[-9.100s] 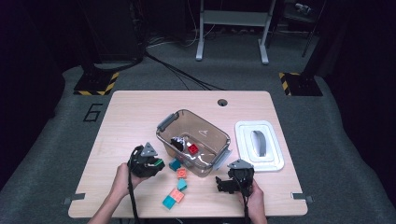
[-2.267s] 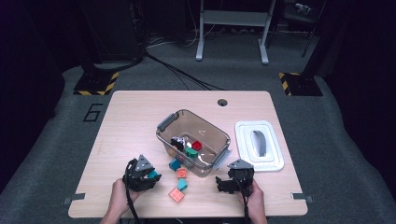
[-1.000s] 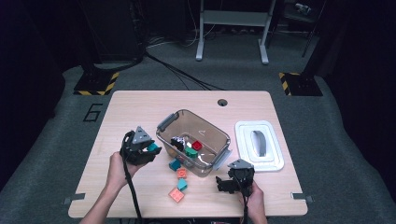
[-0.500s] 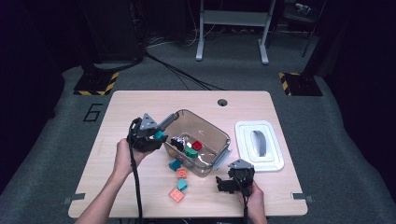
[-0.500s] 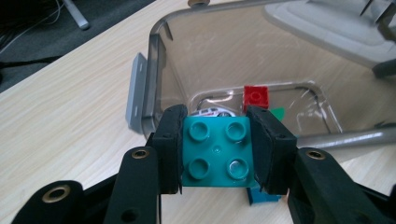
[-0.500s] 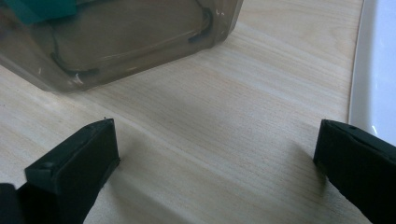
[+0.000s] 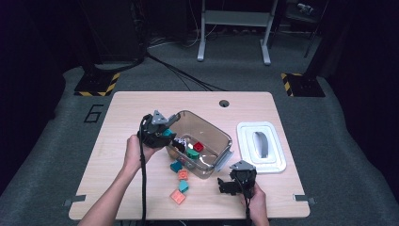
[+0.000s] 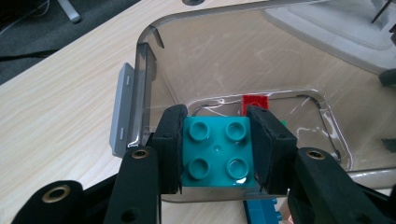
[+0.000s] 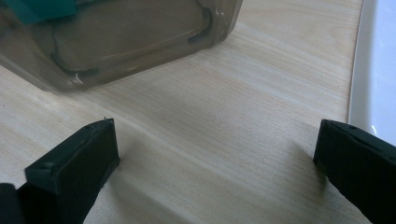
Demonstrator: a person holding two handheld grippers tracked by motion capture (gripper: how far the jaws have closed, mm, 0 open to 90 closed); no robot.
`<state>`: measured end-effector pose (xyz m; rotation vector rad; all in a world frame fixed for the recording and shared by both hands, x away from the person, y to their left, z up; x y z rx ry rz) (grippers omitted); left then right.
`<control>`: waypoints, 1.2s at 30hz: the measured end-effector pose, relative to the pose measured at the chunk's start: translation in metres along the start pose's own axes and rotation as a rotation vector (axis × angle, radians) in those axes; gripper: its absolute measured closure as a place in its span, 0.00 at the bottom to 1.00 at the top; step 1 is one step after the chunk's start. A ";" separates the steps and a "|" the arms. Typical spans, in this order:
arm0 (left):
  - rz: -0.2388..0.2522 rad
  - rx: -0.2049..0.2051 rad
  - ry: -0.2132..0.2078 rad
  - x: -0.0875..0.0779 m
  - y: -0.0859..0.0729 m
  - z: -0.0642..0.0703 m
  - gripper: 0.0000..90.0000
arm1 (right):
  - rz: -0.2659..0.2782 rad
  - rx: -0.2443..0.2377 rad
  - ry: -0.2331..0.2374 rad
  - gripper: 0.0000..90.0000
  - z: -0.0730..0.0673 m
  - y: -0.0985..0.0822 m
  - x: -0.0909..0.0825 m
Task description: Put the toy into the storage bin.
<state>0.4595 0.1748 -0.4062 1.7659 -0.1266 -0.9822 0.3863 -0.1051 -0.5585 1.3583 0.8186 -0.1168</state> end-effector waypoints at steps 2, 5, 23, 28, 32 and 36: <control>-0.006 -0.005 -0.001 0.003 -0.001 0.000 0.66 | 0.001 0.001 -0.003 0.00 0.000 0.000 0.000; -0.012 -0.009 -0.003 0.006 -0.002 0.001 0.65 | 0.000 -0.001 0.001 0.00 0.000 0.000 0.000; -0.065 -0.027 -0.016 0.012 -0.009 0.003 0.54 | -0.002 -0.002 0.004 0.00 0.000 0.000 0.000; -0.037 -0.033 -0.006 -0.001 -0.009 0.004 0.36 | -0.002 -0.003 0.004 0.00 0.000 0.000 0.000; -0.011 -0.026 0.008 -0.015 -0.012 0.006 0.25 | -0.002 -0.003 0.004 0.00 0.000 0.000 0.000; 0.003 -0.016 0.021 -0.027 -0.021 0.010 0.19 | -0.001 -0.003 0.004 0.00 0.000 0.000 0.000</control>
Point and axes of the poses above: each handheld gripper's, and its own axes: x roughly forward along the jaws, y roughly out of its top, z roughly to its right, the point moved 4 cm from there along x, roughly forward along the jaws, and after that the axes turned 9 degrees about z, right-handed, at the moved point
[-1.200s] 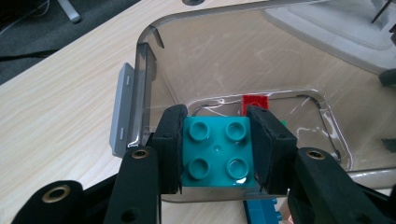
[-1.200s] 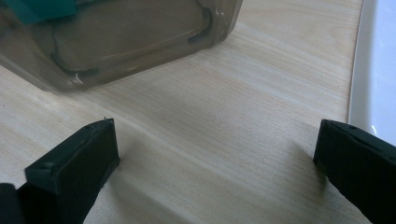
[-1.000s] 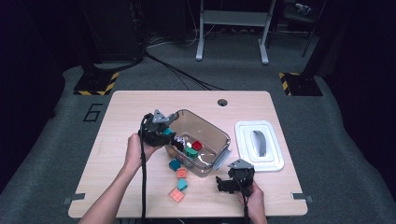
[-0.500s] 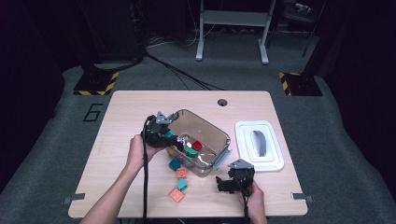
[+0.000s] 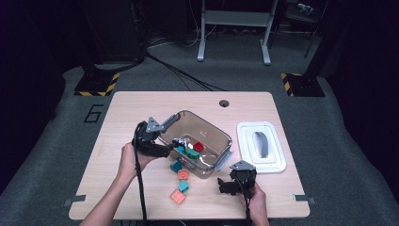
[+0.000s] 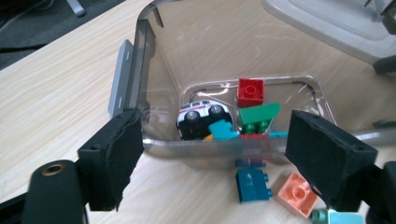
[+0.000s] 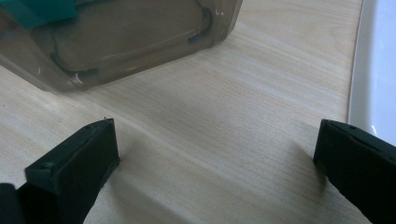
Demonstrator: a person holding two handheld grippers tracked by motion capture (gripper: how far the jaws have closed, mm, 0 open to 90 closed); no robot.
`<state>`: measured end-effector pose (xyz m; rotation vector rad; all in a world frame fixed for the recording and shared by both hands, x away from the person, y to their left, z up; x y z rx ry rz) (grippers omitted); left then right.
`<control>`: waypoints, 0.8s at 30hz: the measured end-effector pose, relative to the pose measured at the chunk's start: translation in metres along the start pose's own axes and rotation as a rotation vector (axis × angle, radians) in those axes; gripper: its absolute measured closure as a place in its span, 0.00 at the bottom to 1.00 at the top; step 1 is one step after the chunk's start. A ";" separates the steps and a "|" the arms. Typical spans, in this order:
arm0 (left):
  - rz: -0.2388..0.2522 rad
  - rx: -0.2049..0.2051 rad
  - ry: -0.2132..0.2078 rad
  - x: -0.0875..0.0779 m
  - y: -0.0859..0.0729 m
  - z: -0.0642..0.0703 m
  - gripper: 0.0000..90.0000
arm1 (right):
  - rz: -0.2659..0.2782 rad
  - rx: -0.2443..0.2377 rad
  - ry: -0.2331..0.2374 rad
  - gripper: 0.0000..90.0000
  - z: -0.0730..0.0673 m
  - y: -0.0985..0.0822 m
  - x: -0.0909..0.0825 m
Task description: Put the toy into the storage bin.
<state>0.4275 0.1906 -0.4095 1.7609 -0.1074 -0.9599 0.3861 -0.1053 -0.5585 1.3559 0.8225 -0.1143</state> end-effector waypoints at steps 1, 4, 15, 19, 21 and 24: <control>0.001 0.001 0.002 -0.002 -0.002 0.001 0.18 | 0.000 0.000 0.000 0.00 0.000 0.000 0.000; 0.002 -0.002 0.010 -0.010 -0.013 0.002 0.17 | 0.000 0.000 0.000 0.00 0.000 0.000 0.000; -0.025 -0.025 -0.022 -0.016 -0.059 0.020 0.16 | 0.000 0.001 0.000 0.00 0.000 0.000 0.000; -0.036 -0.028 -0.028 -0.014 -0.072 0.030 0.16 | 0.000 0.000 0.000 0.00 0.000 0.000 0.000; -0.038 -0.034 -0.039 -0.012 -0.077 0.035 0.16 | 0.001 0.003 -0.003 0.00 0.000 0.000 0.000; -0.055 -0.029 -0.054 -0.008 -0.087 0.044 0.15 | 0.001 0.002 -0.004 0.00 0.000 0.000 0.000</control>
Point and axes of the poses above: each handheld gripper's, and its own axes: x roughly forward along the jaws, y roughly out of its top, z roughly to its right, the point moved 4 cm from there along x, roughly forward along the jaws, and after that the axes turned 9 degrees about z, right-handed, at the moved point
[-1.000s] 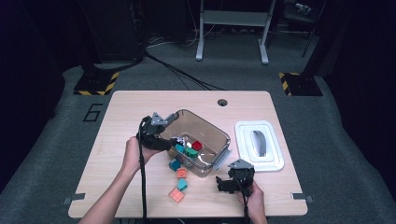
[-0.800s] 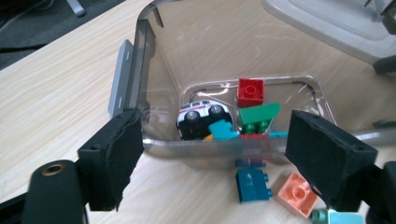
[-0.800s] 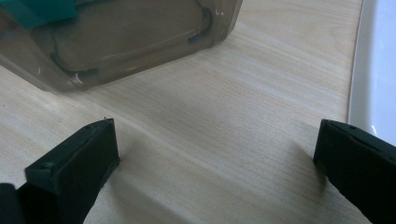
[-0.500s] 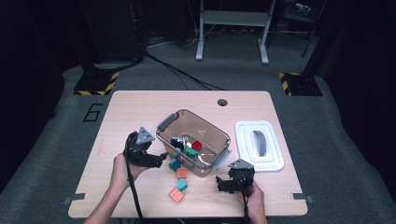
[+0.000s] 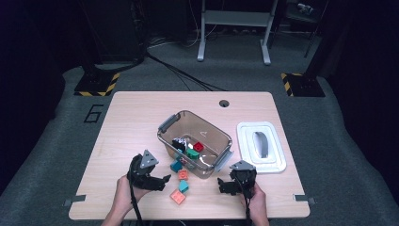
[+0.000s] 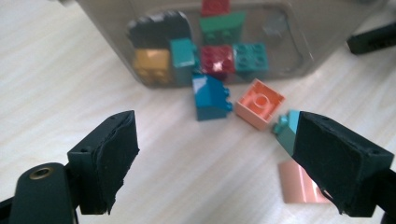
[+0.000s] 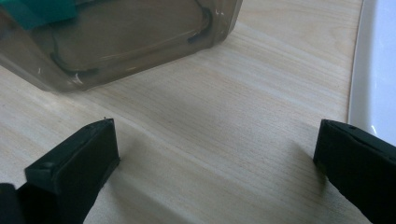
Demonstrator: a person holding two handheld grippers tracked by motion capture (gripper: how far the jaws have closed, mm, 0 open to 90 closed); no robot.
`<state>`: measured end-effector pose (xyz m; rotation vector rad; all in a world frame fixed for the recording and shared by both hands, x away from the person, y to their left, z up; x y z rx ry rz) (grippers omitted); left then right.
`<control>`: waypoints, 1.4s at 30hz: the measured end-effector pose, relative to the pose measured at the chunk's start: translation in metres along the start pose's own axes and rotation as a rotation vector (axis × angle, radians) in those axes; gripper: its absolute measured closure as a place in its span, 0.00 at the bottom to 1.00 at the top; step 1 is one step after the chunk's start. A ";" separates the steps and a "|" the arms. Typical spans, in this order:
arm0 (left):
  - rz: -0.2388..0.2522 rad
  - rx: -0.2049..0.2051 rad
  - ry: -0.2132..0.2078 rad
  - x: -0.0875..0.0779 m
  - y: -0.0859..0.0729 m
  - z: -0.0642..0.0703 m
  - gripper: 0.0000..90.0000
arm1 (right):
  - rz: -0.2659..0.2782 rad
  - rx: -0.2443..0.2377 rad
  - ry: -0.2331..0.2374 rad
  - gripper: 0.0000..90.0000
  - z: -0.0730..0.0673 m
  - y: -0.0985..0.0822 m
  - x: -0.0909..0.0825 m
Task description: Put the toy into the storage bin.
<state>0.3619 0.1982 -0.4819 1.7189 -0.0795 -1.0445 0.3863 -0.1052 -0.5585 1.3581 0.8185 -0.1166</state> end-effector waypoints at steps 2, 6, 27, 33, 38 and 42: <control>-0.012 0.002 -0.009 0.004 -0.006 0.005 0.15 | 0.001 0.002 -0.003 0.00 0.000 0.000 0.000; -0.029 -0.005 -0.035 0.009 -0.015 0.012 0.15 | -0.001 -0.002 0.004 0.00 0.000 0.000 0.000; -0.071 0.038 -0.124 0.030 -0.041 0.062 0.16 | -0.001 -0.002 0.003 0.00 0.000 0.000 0.000; -0.050 0.019 -0.099 0.034 -0.038 0.059 0.17 | -0.001 -0.002 0.003 0.00 0.000 0.000 0.000; -0.023 -0.019 -0.059 0.041 -0.035 0.057 0.18 | -0.001 -0.001 0.003 0.00 0.000 0.000 0.000; -0.016 -0.040 -0.034 0.047 -0.032 0.055 0.18 | -0.001 -0.002 0.003 0.00 0.000 0.000 0.000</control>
Point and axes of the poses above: each handheld gripper's, and its own axes: x roughly forward along the jaws, y roughly out of its top, z roughly to its right, the point moved 4 cm from there along x, roughly forward along the jaws, and after that the axes turned 9 degrees about z, right-handed, at the moved point
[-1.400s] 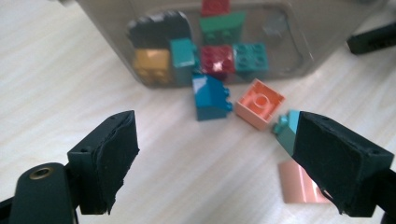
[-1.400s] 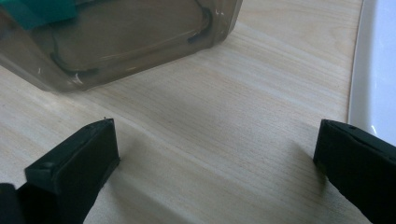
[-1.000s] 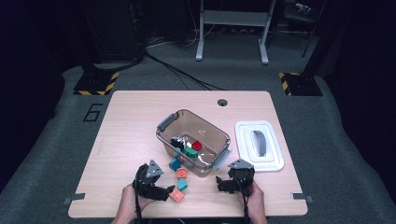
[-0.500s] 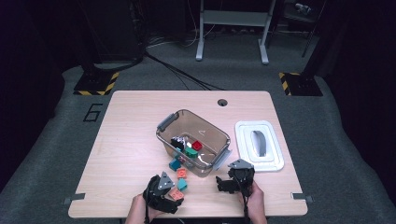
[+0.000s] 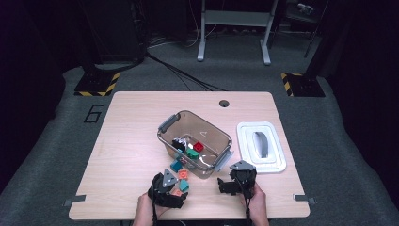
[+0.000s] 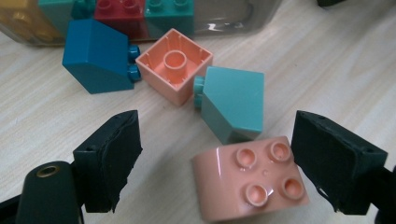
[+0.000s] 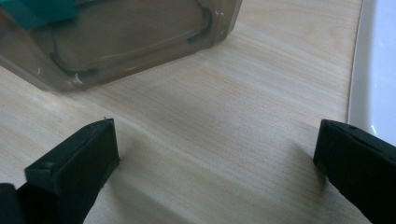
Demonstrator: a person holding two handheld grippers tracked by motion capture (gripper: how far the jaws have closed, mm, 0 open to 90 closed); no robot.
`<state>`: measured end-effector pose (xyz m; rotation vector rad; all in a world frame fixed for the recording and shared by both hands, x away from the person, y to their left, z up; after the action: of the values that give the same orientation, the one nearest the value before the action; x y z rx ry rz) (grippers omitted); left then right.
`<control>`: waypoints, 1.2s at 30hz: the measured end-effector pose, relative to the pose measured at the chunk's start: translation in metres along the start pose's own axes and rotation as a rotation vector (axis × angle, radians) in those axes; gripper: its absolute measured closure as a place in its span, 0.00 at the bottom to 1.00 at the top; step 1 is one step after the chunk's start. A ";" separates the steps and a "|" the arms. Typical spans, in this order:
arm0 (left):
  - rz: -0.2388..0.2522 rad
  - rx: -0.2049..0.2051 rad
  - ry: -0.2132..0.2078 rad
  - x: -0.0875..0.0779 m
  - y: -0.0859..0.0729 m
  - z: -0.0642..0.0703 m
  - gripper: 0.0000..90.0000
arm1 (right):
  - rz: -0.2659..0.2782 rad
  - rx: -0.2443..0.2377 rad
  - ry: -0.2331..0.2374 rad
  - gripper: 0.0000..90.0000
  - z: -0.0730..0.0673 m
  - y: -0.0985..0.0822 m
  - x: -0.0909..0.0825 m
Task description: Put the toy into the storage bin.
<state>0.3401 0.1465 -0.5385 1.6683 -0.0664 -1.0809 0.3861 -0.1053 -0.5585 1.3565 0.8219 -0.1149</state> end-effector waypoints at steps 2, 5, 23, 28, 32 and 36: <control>0.008 -0.003 0.002 0.001 0.002 0.000 0.18 | 0.000 0.000 0.000 0.00 0.000 0.000 0.000; 0.015 -0.007 0.011 0.004 0.004 0.001 0.18 | 0.000 0.000 0.000 0.00 0.000 0.000 0.000; -0.084 0.040 0.032 -0.017 -0.019 -0.013 0.20 | 0.000 0.000 0.000 0.00 0.000 0.000 0.000; -0.086 0.019 0.060 -0.028 -0.027 -0.023 0.19 | 0.000 0.000 0.000 0.00 0.000 0.000 0.000; -0.046 0.006 0.066 -0.032 -0.021 -0.024 0.19 | 0.001 0.003 -0.005 0.00 0.000 0.000 0.000; 0.001 0.009 0.093 -0.027 -0.008 -0.021 0.19 | 0.000 0.001 0.000 0.00 0.000 0.000 0.000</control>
<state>0.3351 0.1796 -0.5285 1.7241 -0.0120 -1.0019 0.3860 -0.1052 -0.5585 1.3571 0.8216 -0.1156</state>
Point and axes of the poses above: each handheld gripper's, and its own axes: x roughly forward along the jaws, y roughly out of its top, z roughly to its right, the point moved 4 cm from there along x, roughly forward along the jaws, and after that the axes turned 9 degrees about z, right-handed, at the moved point
